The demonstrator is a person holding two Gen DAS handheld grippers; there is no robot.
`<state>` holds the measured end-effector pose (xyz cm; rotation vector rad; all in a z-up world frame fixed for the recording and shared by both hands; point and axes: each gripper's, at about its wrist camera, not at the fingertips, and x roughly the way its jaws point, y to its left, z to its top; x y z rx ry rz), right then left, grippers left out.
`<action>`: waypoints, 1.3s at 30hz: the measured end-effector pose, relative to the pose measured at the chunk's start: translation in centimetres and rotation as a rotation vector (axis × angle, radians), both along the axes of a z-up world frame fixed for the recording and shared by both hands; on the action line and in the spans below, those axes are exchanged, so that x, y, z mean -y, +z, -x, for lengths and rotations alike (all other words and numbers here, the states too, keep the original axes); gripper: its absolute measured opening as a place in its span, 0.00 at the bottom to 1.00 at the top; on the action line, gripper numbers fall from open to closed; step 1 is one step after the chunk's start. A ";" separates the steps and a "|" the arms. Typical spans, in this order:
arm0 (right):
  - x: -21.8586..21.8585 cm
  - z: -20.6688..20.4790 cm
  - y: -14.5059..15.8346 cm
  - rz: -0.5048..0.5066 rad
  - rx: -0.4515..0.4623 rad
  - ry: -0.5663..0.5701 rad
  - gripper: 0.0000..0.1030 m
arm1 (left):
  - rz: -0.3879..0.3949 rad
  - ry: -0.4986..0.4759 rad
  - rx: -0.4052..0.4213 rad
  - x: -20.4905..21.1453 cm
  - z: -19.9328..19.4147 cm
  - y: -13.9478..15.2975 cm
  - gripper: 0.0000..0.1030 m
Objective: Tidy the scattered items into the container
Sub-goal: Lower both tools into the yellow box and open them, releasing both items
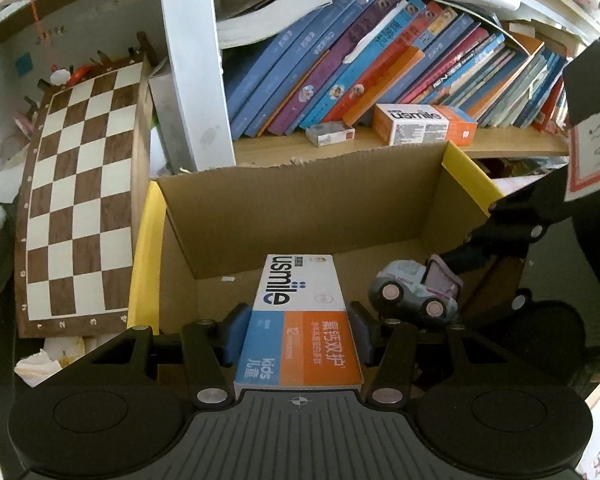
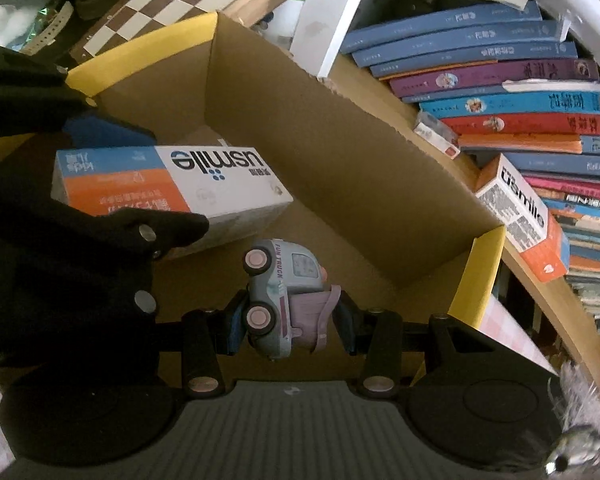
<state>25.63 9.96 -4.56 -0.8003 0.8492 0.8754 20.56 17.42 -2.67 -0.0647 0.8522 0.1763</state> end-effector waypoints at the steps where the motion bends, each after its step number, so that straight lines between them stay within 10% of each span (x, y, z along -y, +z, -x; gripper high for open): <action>1: 0.0 0.0 -0.1 0.000 -0.003 -0.004 0.41 | -0.002 0.000 0.007 0.0 0.1 0.1 0.50; 39: 2.9 2.0 2.5 -0.109 0.046 -0.072 0.60 | -0.043 -0.036 0.165 2.0 6.9 4.8 0.63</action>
